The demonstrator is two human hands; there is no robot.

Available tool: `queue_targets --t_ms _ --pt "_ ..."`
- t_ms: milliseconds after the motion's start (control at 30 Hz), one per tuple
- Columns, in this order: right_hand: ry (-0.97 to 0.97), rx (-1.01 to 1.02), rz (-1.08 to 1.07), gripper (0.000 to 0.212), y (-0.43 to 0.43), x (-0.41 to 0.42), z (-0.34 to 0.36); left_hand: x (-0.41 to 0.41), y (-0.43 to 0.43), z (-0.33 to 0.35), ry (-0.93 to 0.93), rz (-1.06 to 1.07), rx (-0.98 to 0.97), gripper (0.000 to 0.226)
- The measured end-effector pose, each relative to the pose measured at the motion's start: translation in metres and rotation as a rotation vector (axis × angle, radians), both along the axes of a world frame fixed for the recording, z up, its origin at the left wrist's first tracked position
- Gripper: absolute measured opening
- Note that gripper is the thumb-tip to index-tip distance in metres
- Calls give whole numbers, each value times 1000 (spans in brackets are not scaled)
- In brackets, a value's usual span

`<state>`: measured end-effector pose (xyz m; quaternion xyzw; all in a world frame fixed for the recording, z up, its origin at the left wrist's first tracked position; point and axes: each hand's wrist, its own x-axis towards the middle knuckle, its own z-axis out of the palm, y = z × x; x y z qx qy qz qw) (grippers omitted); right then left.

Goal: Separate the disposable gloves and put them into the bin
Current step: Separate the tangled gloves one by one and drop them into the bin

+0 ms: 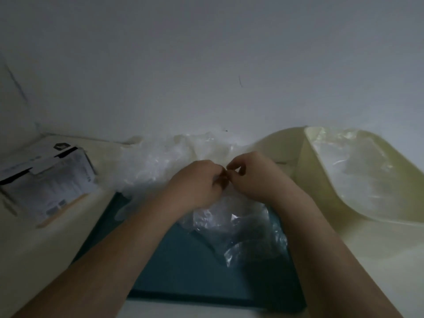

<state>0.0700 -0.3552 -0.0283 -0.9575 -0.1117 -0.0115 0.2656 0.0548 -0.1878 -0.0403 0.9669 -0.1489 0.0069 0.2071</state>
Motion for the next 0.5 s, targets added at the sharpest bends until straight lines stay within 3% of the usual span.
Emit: queue_targets --t_ms 133,233,400,500 --pt "-161 129 -15 27 4 -7 -1 -9 12 10 50 -3 -206 29" --pt "-252 289 -29 31 9 -21 12 -16 23 33 -19 40 -376 29" --pt "-178 590 16 66 5 -44 37 -31 38 69 -273 200 -725 29" --pt "-67 709 42 89 5 -53 46 -42 41 79 -166 203 -1095 21"
